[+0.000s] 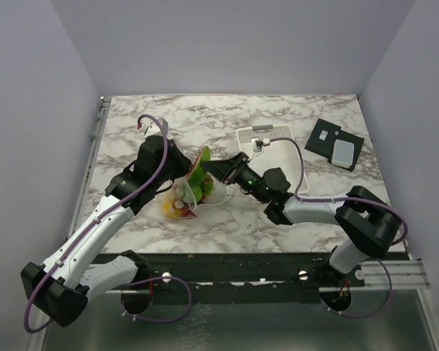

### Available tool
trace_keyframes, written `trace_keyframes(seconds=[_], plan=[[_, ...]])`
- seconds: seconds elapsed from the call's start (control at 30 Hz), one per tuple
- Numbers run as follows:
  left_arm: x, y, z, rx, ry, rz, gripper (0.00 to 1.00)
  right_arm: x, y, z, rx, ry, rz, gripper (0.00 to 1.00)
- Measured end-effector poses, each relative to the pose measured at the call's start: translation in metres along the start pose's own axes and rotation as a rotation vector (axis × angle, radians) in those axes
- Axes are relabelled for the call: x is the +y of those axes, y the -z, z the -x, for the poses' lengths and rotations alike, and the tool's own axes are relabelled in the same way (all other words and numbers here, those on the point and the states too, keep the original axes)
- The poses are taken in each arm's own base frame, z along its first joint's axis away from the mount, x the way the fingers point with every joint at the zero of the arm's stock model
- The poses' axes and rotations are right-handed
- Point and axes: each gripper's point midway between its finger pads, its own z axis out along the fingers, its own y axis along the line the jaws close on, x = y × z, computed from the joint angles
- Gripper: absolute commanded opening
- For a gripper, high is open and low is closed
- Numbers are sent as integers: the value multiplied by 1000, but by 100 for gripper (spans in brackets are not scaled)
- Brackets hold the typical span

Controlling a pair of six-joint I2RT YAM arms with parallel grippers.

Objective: Place the food in the zip-top bag and seal the zipper
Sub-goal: Place the fake fruit in the zipper food storage bag.

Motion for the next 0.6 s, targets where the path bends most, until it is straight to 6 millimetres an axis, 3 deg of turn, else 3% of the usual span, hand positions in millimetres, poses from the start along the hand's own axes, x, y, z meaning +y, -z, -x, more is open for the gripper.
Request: trace_keyframes(seconds=[0.2,0.6], plan=[[0,0,0,1,6,0,0,-17,-5,-4,-52,-26,-31,23],[0,0,0,0,10,1,0,-25,-2,-19,-59,-34,-47,57]])
